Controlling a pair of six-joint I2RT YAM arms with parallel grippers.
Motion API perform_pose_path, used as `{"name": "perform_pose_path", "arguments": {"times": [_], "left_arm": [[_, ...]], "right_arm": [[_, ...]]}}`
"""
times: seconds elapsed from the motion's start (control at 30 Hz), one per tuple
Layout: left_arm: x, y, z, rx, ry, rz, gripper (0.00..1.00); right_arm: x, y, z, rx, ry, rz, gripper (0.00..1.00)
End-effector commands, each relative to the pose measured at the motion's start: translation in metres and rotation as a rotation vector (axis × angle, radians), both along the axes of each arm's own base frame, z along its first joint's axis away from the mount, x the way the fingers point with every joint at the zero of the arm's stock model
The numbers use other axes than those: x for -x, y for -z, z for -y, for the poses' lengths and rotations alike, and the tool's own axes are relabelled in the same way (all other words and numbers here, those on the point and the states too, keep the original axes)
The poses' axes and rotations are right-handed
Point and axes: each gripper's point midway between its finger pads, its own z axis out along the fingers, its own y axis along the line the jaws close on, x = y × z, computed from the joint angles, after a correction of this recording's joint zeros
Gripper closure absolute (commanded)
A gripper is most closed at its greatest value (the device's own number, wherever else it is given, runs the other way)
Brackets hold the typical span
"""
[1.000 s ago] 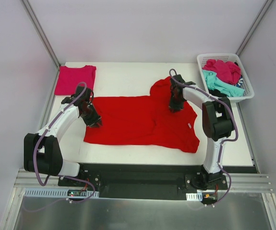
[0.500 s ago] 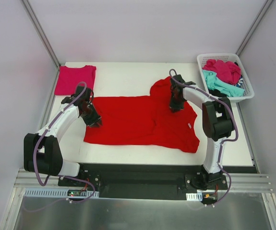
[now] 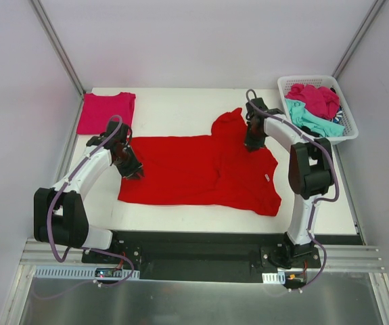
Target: Fold and stack the t-shirts
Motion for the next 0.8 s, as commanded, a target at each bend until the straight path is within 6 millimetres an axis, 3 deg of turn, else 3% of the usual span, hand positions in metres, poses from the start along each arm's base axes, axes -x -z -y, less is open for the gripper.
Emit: {"name": "perform_pose_path", "arguments": {"times": [0.0, 0.2, 0.6, 0.77], "left_arm": [[-0.001, -0.006, 0.004, 0.003, 0.021, 0.003, 0.8], [0.0, -0.004, 0.004, 0.004, 0.022, -0.004, 0.8], [0.0, -0.004, 0.006, 0.0, 0.021, -0.005, 0.8], [0.001, -0.003, 0.005, -0.004, 0.019, -0.009, 0.8]], "right_arm": [[-0.012, -0.033, 0.004, -0.013, -0.005, 0.052, 0.92], [-0.007, -0.031, -0.005, -0.055, -0.028, 0.036, 0.77], [-0.005, -0.016, -0.02, -0.113, -0.039, 0.004, 0.74], [0.003, 0.0, -0.022, -0.111, -0.036, -0.019, 0.75]]}}
